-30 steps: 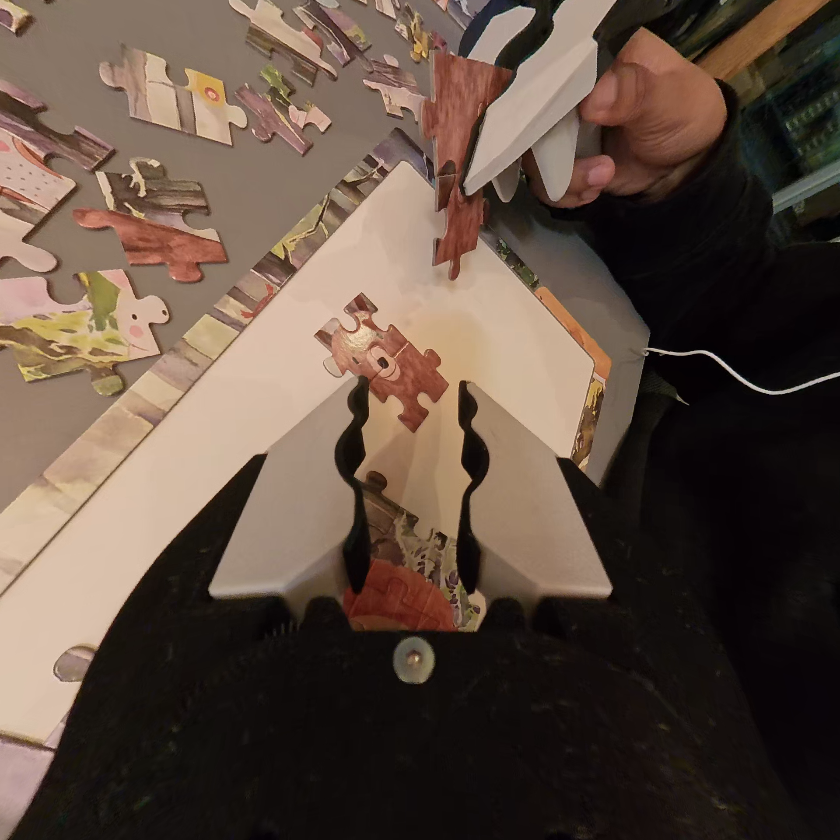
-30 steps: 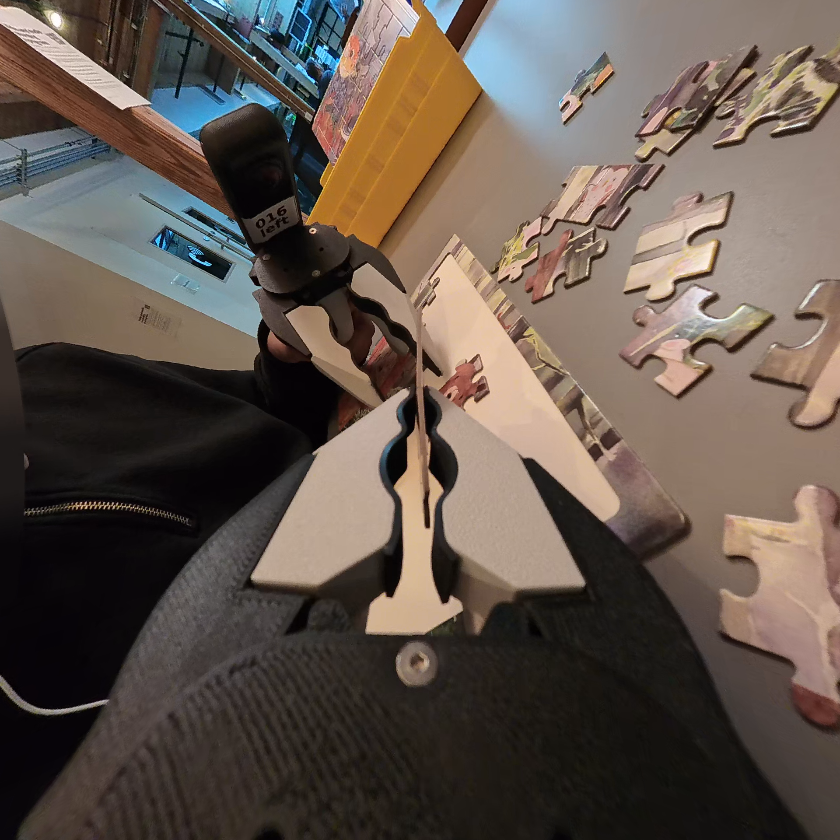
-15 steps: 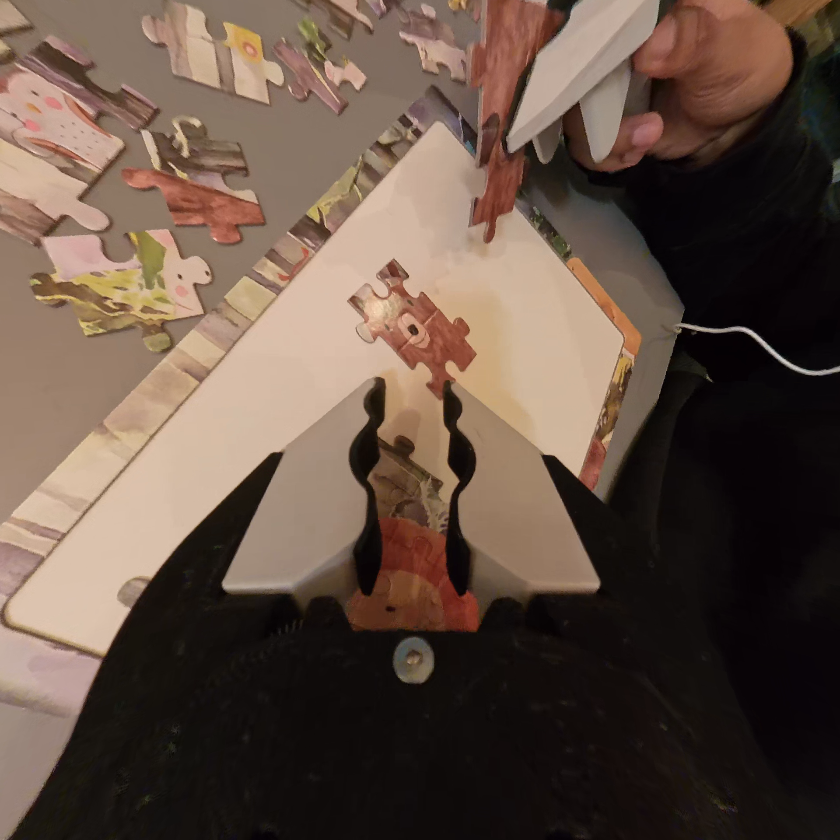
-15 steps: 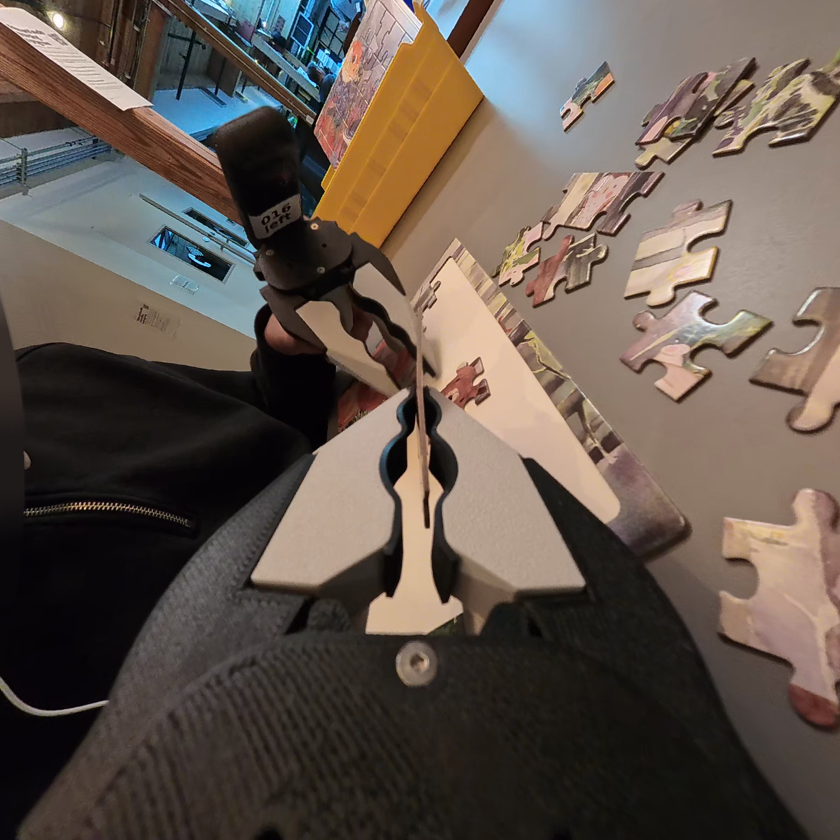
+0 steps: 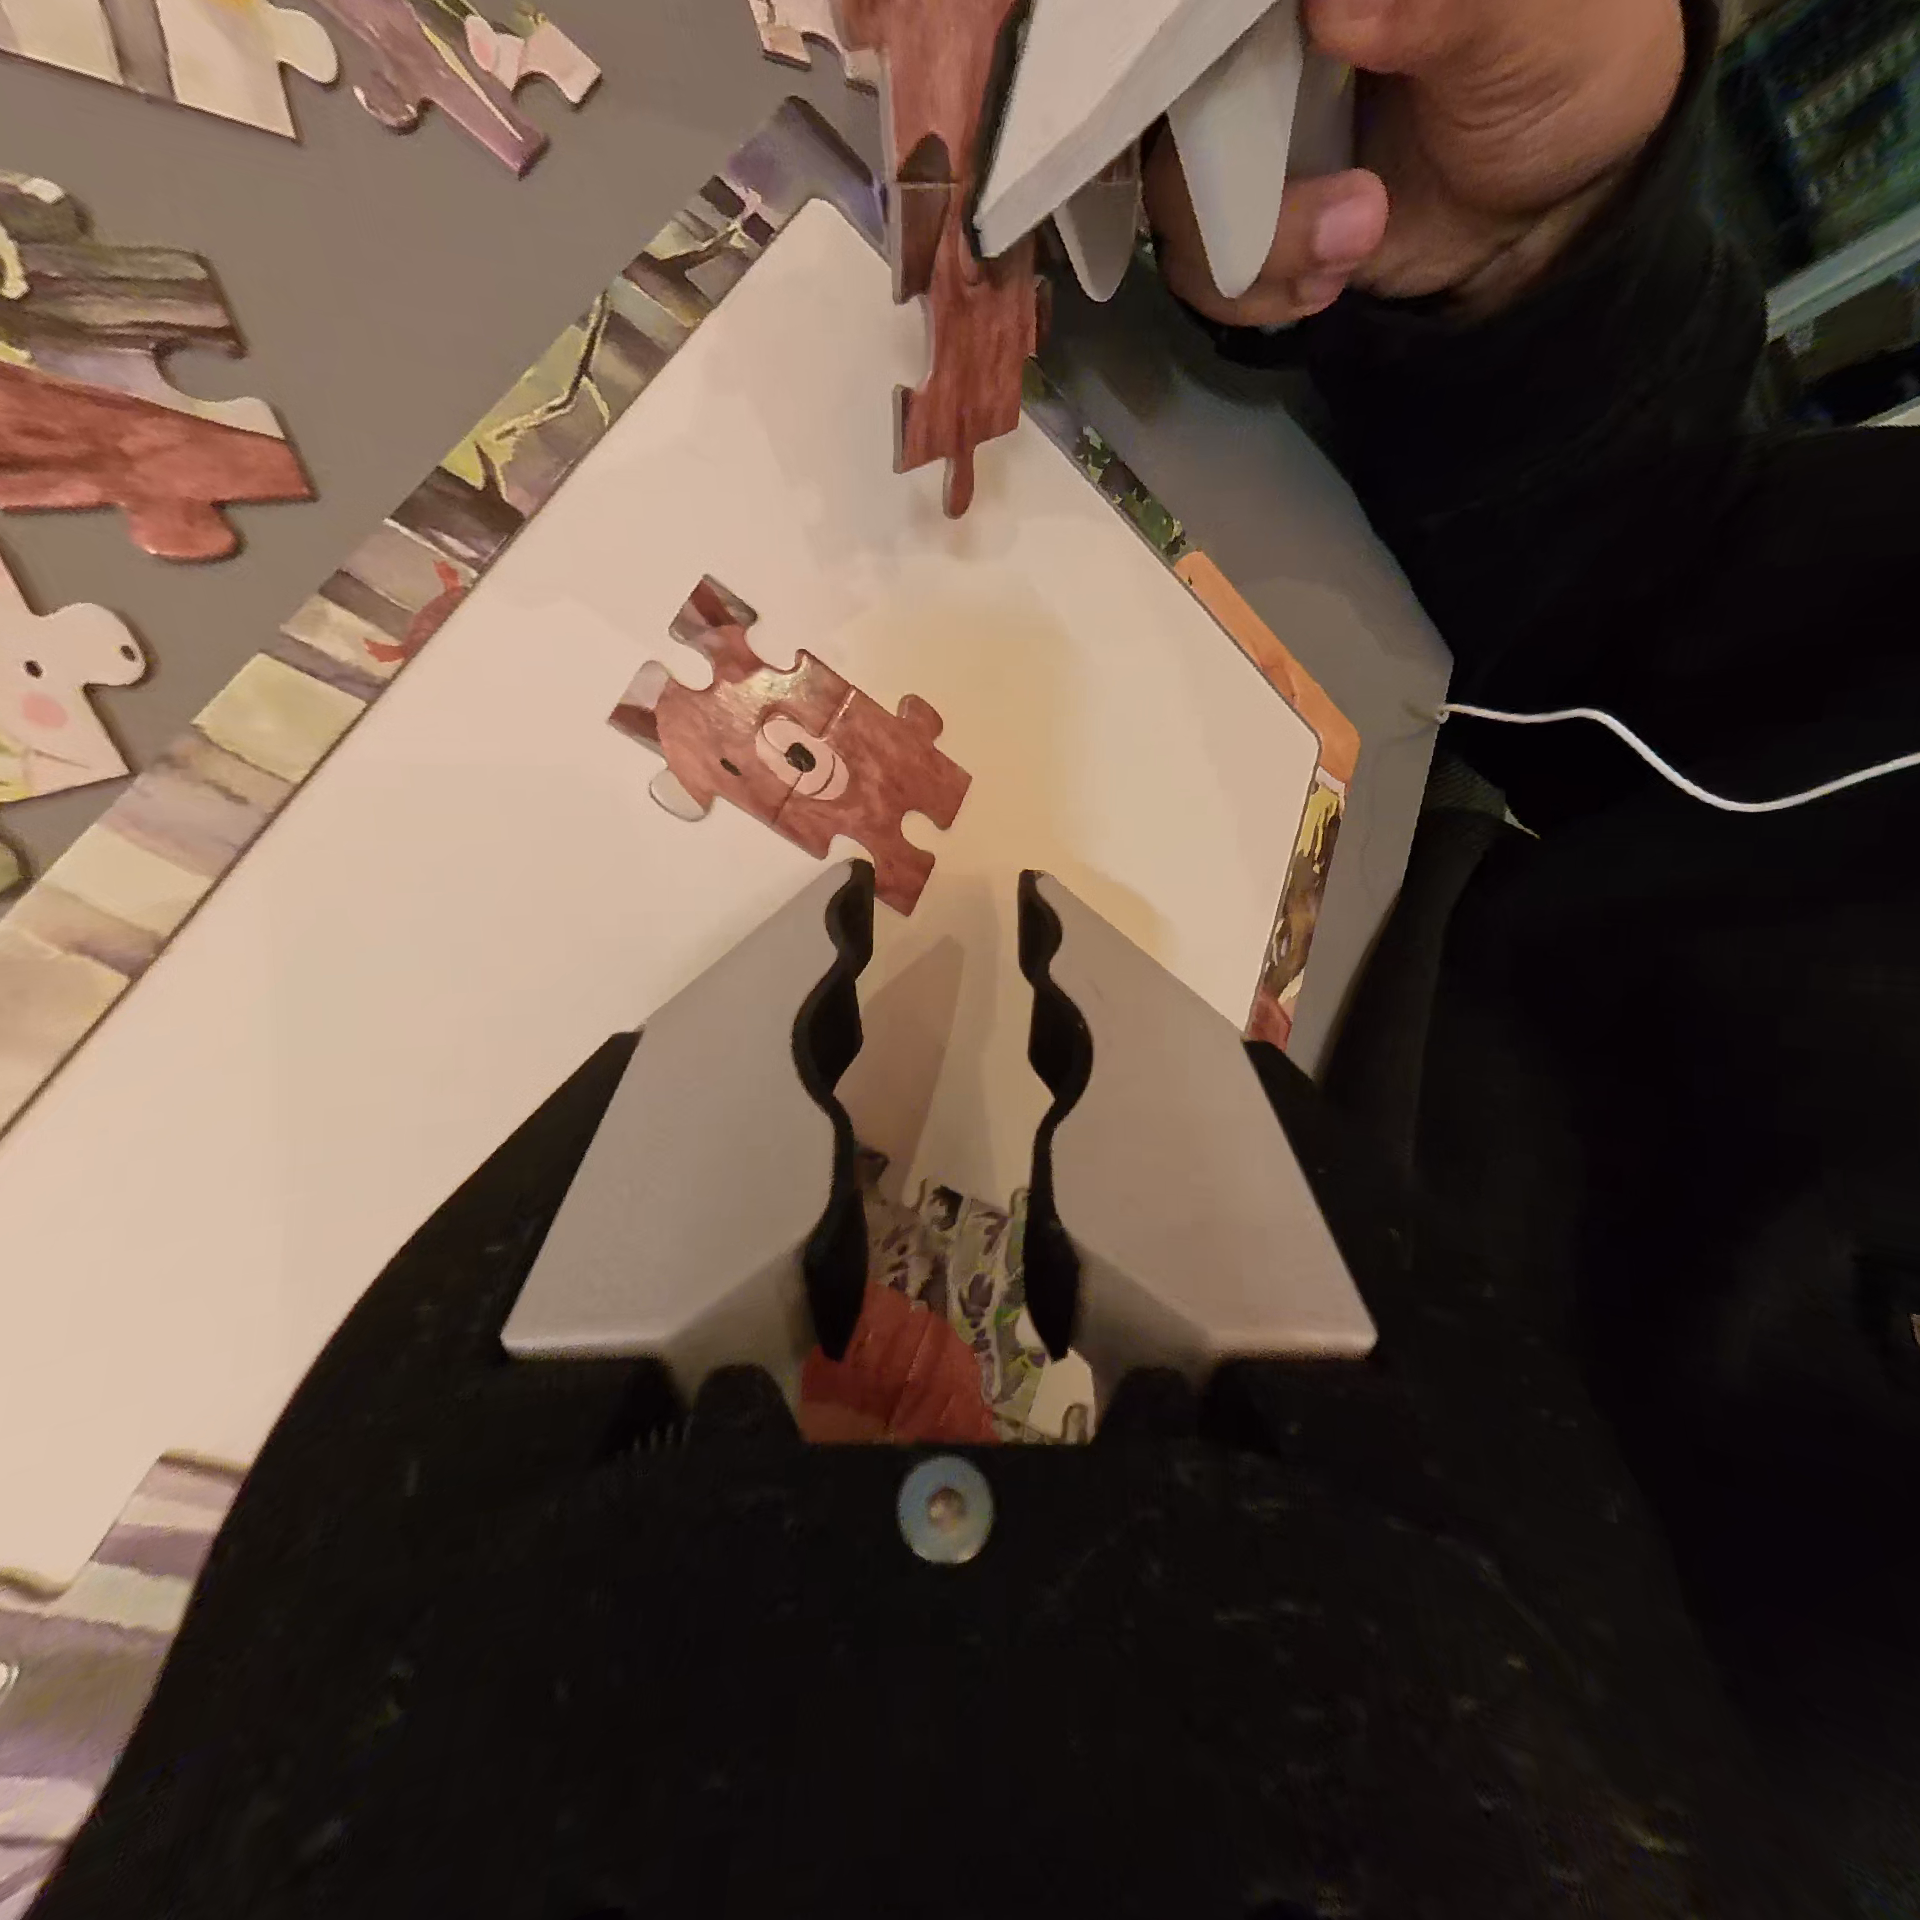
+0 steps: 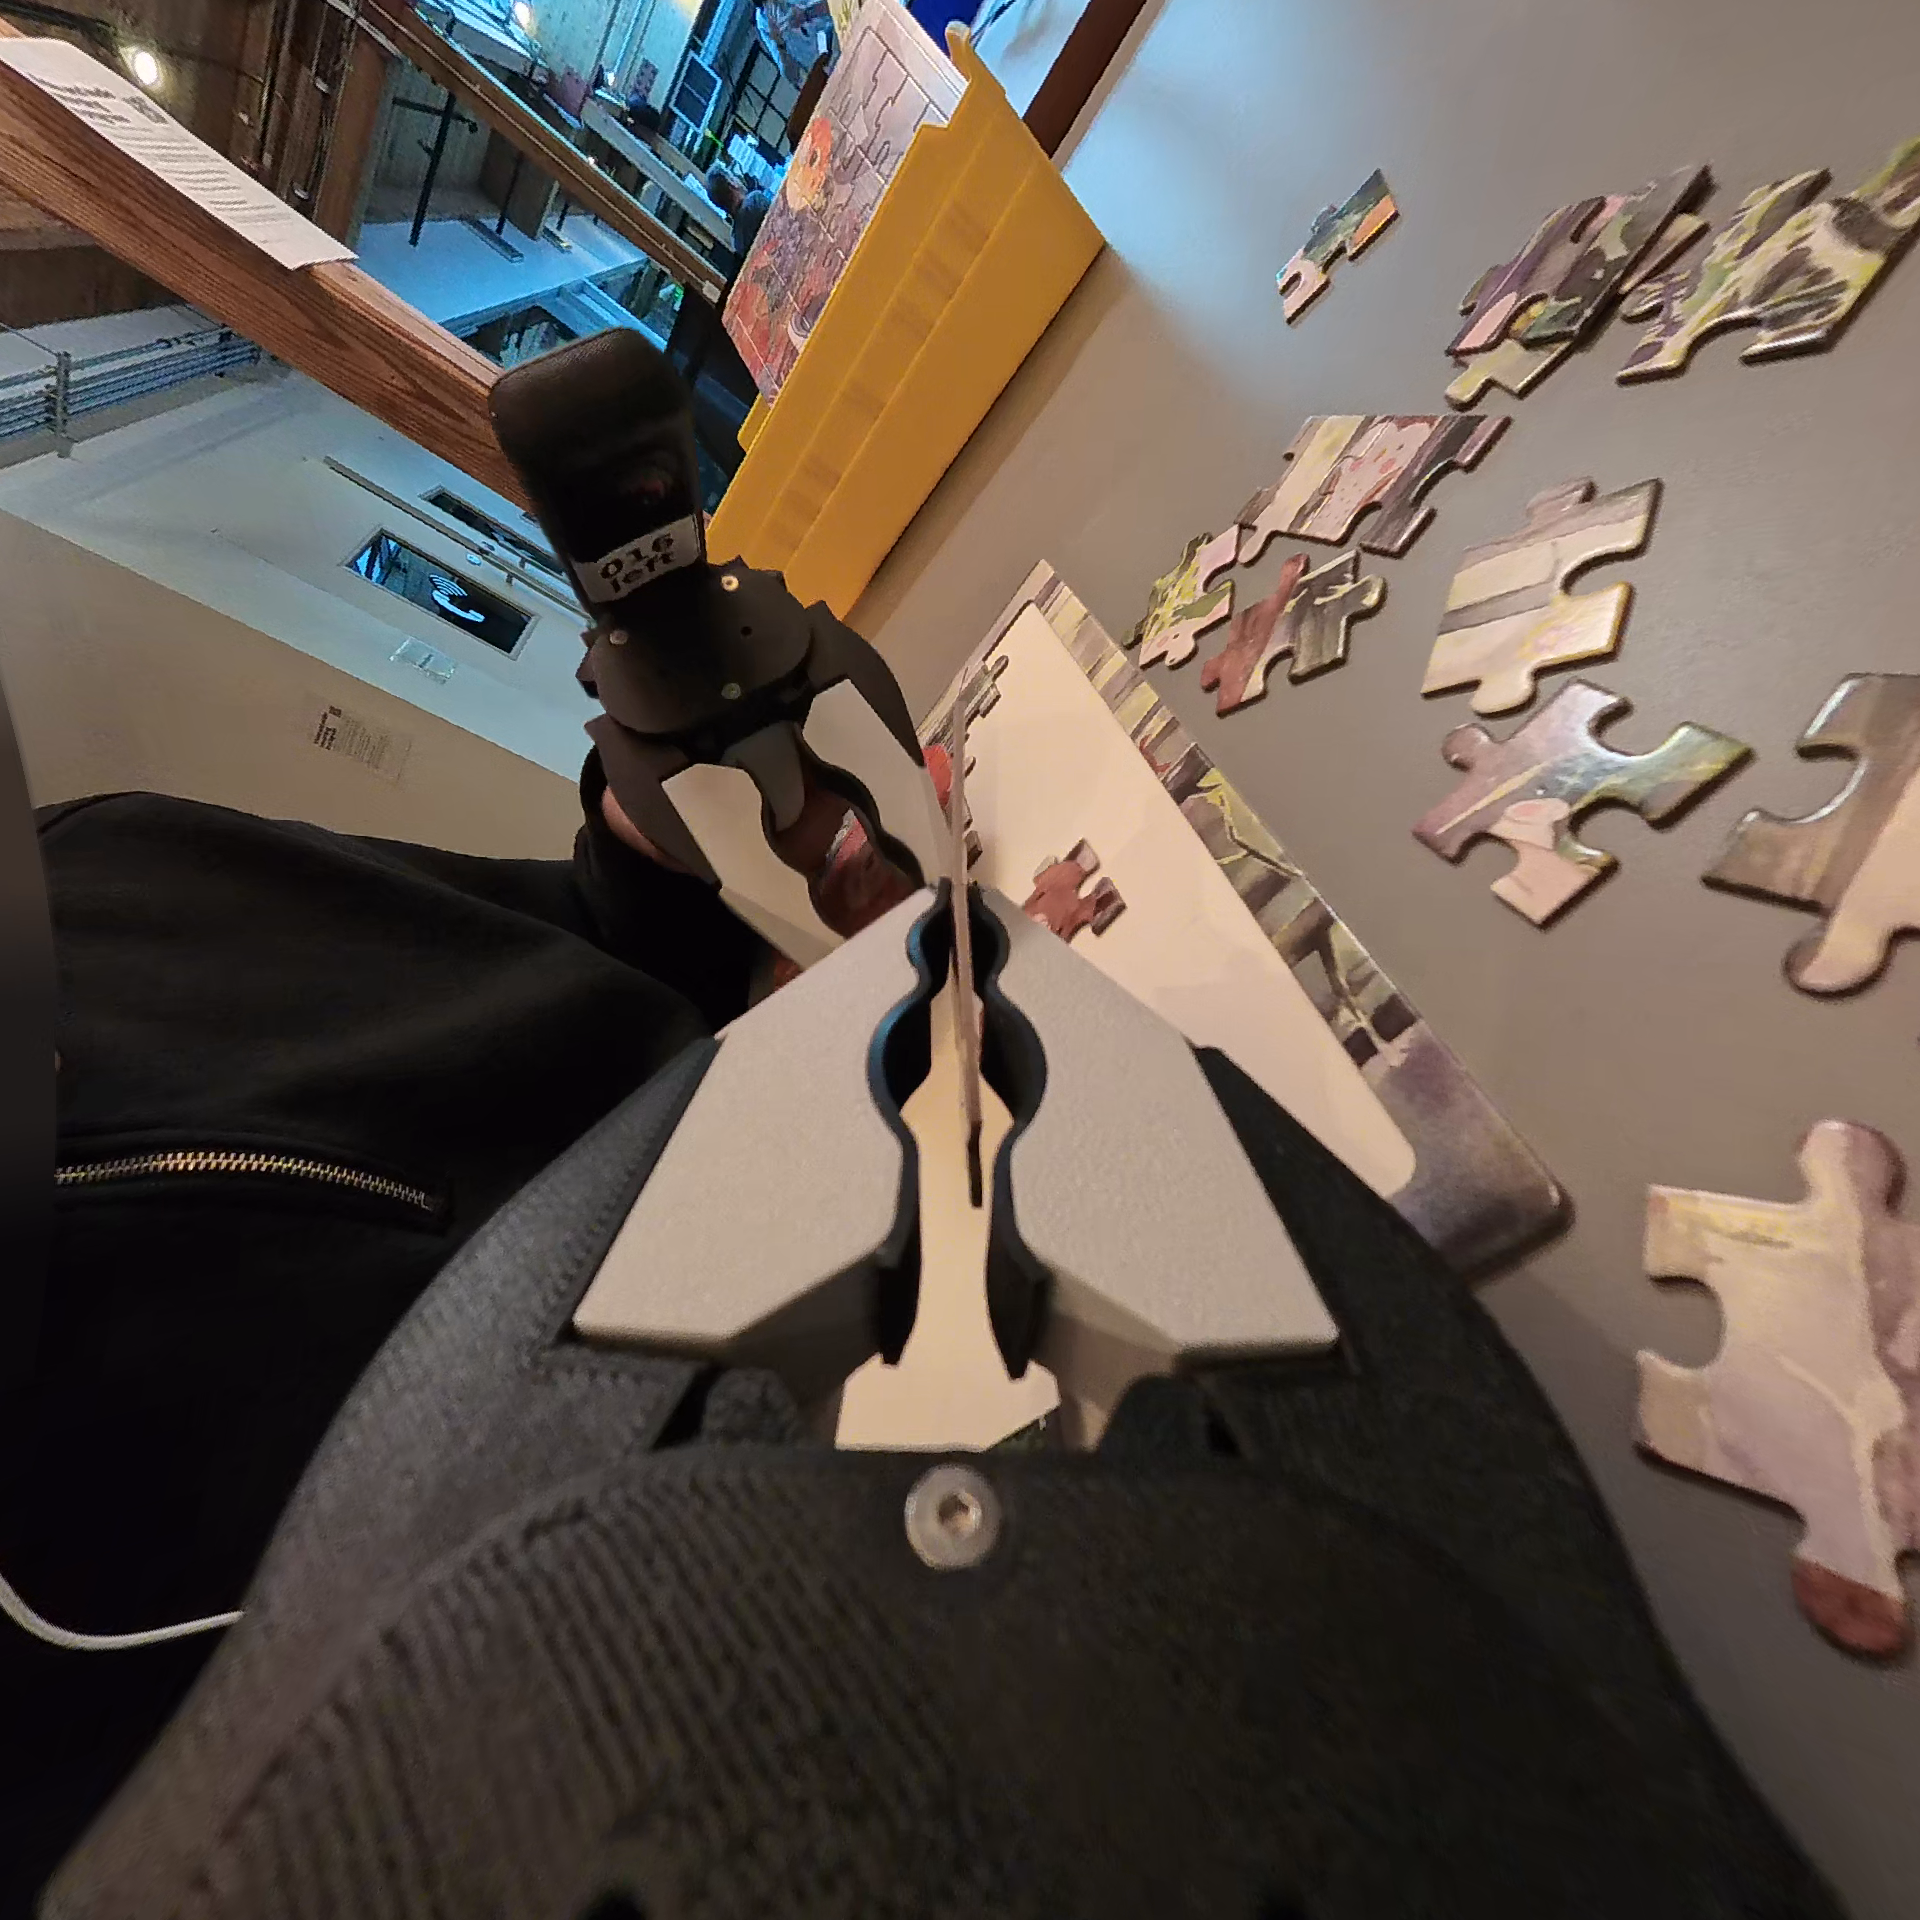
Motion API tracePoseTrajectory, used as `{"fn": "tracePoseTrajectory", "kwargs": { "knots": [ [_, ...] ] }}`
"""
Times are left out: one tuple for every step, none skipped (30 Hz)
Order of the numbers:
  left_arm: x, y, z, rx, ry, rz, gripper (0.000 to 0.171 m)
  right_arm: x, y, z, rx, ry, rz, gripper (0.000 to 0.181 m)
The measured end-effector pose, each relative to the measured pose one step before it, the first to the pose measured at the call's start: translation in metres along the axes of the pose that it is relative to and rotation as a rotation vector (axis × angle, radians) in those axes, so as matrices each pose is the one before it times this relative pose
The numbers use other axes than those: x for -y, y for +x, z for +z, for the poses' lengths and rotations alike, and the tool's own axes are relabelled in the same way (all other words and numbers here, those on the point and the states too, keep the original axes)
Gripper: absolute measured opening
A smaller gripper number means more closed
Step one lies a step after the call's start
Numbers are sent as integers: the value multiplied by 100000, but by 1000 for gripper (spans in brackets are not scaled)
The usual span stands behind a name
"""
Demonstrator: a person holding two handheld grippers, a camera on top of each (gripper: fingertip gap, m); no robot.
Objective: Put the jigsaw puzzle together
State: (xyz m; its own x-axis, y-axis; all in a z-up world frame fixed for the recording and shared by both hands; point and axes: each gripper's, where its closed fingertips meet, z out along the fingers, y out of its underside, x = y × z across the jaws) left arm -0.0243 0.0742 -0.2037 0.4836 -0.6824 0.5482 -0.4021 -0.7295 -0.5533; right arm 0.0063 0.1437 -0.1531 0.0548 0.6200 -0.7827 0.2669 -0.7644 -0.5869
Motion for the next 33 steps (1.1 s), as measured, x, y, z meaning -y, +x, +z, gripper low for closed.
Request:
{"fn": "tracePoseTrajectory", "kwargs": {
  "knots": [
    [24, 221, 185, -659, -61, 517, 27, 21, 3, -20, 26, 154, 23, 0],
    [41, 283, 250, -797, -19, 727, 27, 28, 1, -5, -9, 121, -12, 0],
    [31, 285, 296, -781, -101, 658, 28, 6, -3, 4, -37, 55, -87, 0],
    [88, 287, 306, -827, 97, 475, 28, -5, 6, -7, -124, -63, -153, 0],
    [136, 297, 333, -986, 374, 322, 28, 10, 39, -32, -372, -61, -247, 0],
    [127, 303, 337, -1020, 284, 324, 29, 54, 60, -59, -606, 200, -369, 0],
    [154, 316, 342, -982, 355, 483, 30, 100, 24, -109, -483, 535, -361, 0],
    [181, 300, 356, -796, 452, 662, 31, 144, -3, -146, -271, 780, -275, 0],
    [181, 307, 354, -743, 438, 837, 32, 202, 0, -181, -440, 1102, -357, 0],
    [166, 341, 332, -993, 371, 1109, 34, 234, 11, -201, -784, 1421, -776, 0],
    [185, 452, 258, -1537, 477, 1577, 34, 282, 4, -209, -1098, 1827, -1190, 0],
    [239, 438, 113, -1565, 829, 1582, 34, 317, -6, -223, -1320, 2539, -1213, 0],
    [345, 271, -93, -676, 1372, 1379, 34, 346, -142, -202, -887, 3428, -511, 0],
    [482, 37, -306, 529, 1963, 1400, 34, 320, -393, -179, -5, 4244, 227, 0],
    [617, -133, -506, 1261, 2731, 1494, 33, 138, -521, -130, 328, 4044, 526, 0],
    [722, -200, -625, 1229, 3252, 1626, 33, -173, -457, -116, -199, 2793, 666, 0],
    [714, -181, -659, 773, 2872, 2048, 34, -410, -294, -130, -1004, 1776, 916, 0],
    [581, -235, -587, 779, 1623, 2842, 36, -510, -169, -199, -1373, 1678, 1481, 0],
    [347, -346, -451, 1291, -193, 3654, 42, -510, -141, -270, -1068, 1709, 2051, 0],
    [94, -383, -292, 1473, -2024, 4525, 47, -503, -135, -316, -622, 1362, 2517, 0],
    [-38, -452, -117, 1583, -2809, 5504, 55, -440, -85, -353, -582, 978, 2519, 0],
    [-165, -531, 59, 1681, -3024, 5420, 62, -325, -11, -350, -961, 804, 1904, 0],
    [-295, -479, 225, 1082, -3560, 4614, 65, -247, 53, -315, -1378, 428, 877, 0],
    [-250, -163, 394, -1091, -3145, 3751, 65, -242, 129, -253, -1902, -316, 42, 0],
    [-256, 38, 513, -2301, -3012, 2474, 67, -243, 168, -169, -2255, -695, -527, 0],
    [-262, 173, 589, -2520, -3431, 1864, 68, -224, 153, -106, -2242, -661, -869, 0],
    [-213, 177, 579, -1720, -3188, 2773, 69, -199, 101, -48, -1922, -481, -935, 0],
    [-246, -135, 520, 1078, -3401, 2996, 69, -168, 40, -8, -1449, -238, -777, 0],
    [-311, -232, 461, 2376, -3689, 3214, 69, -170, 2, 2, -969, -106, -538, 0],
    [-347, -151, 359, 2267, -3437, 3216, 69, -142, 19, 6, -769, 21, -353, 0],
    [-382, -223, 284, 2774, -3113, 2190, 69, -134, 100, -4, -905, 209, -253, 0],
    [-450, -23, 231, 1660, -2828, 1667, 68, -124, 148, -27, -967, 290, -157, 0],
    [-436, 199, 165, 233, -2125, 1264, 67, -129, 145, -18, -796, 269, 26, 0]
  ]
}}
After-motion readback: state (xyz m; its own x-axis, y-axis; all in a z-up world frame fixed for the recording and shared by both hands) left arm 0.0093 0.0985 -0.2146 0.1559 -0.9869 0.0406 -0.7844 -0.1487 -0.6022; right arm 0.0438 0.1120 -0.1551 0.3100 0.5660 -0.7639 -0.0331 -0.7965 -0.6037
